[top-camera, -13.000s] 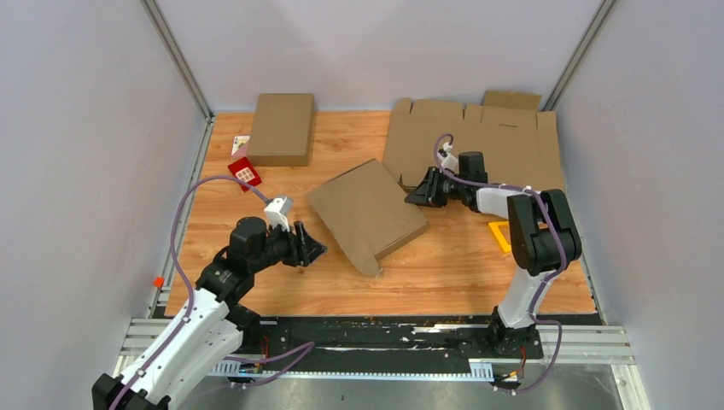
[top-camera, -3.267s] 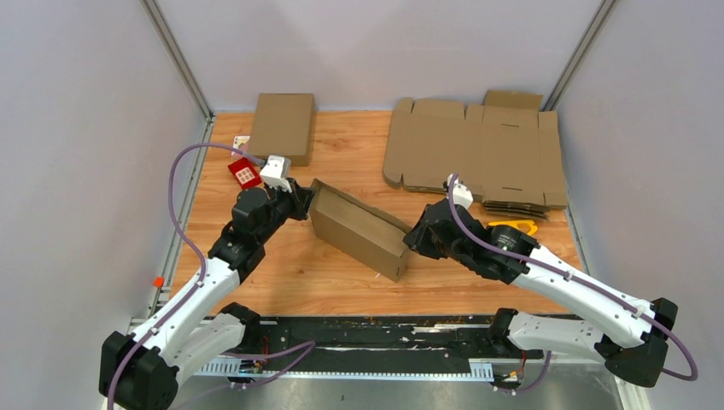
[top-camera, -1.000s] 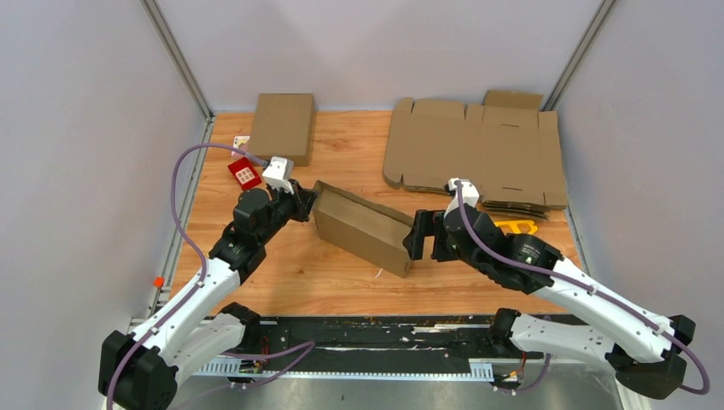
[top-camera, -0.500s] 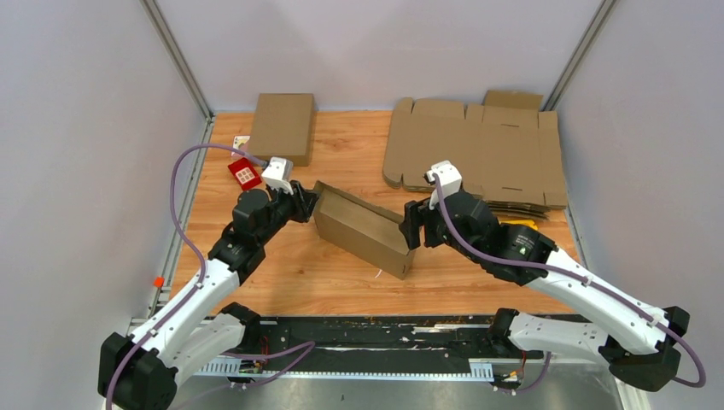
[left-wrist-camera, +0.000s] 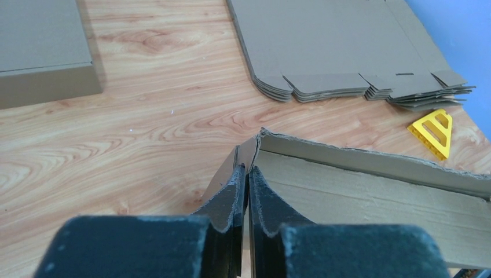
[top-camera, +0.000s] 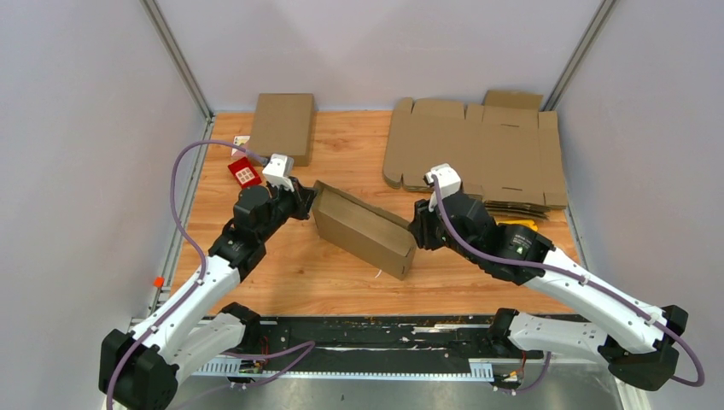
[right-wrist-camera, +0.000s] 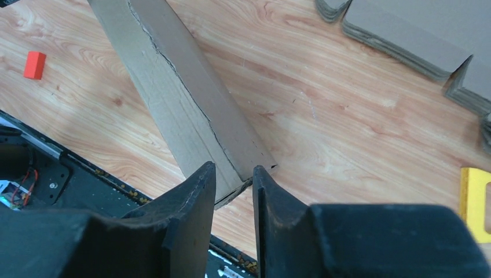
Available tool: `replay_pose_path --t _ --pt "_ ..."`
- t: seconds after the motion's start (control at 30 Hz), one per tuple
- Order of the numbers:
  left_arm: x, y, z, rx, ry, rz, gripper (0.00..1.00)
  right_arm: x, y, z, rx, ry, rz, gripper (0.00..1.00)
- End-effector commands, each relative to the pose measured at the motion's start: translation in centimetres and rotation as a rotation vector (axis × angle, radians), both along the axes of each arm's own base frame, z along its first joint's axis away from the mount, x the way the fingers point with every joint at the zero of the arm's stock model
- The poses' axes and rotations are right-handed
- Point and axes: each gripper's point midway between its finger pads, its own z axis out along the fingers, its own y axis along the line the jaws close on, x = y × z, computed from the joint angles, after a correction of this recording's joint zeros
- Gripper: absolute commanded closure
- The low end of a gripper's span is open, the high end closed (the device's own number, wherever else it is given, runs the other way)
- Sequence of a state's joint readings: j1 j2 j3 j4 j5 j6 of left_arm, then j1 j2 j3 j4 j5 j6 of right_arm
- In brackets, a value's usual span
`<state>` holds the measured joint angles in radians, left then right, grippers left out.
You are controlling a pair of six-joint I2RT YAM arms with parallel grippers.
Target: Fold the paper box
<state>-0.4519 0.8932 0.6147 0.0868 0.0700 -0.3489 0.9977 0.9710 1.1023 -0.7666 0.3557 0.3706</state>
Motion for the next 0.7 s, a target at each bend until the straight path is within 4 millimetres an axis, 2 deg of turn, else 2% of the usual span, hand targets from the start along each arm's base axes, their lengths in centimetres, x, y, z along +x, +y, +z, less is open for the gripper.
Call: replay_pose_path --t 0.0,0.1,0.17,0.3,0.47,0.5,0.53,0.63,0.67 --pt "0.1 -0.2 1.6 0.000 -0.047 -0.014 0.94 -0.9 0.4 -1.4 0.026 0.084 -0.013 0.72" --pt "0.0 -0.2 1.6 0.001 -0.048 -0.014 1.00 -1.3 0.4 -2.7 0.019 0.130 -0.023 0.75" --pt "0.0 -0.3 1.4 0.001 -0.045 -0.019 1.00 -1.5 0.4 -3.2 0.026 0.146 -0.030 0.77" --pt "0.0 -0.4 1.3 0.001 -0.042 -0.024 1.00 -1.7 0.6 -3.4 0.059 0.157 -0.031 0.95" --pt "-0.2 -0.3 1.2 0.002 -0.043 -0.021 1.00 -2.0 0.9 -3.8 0.069 0.175 -0.025 0.92" --pt "-0.2 -0.2 1.2 0.001 -0.043 -0.019 1.00 -2.0 0.9 -3.9 0.070 0.179 -0.030 0.90" --pt "-0.3 -0.2 1.1 -0.001 -0.043 -0.018 1.00 -1.9 0.9 -4.0 0.071 0.183 -0.040 0.83" --pt "-0.4 -0.1 1.2 -0.004 -0.046 -0.012 1.00 -1.8 1.0 -3.7 0.091 0.180 -0.054 0.54" --pt "-0.4 0.0 1.2 -0.007 -0.044 -0.005 1.00 -1.6 0.8 -3.5 0.092 0.171 -0.059 0.41"
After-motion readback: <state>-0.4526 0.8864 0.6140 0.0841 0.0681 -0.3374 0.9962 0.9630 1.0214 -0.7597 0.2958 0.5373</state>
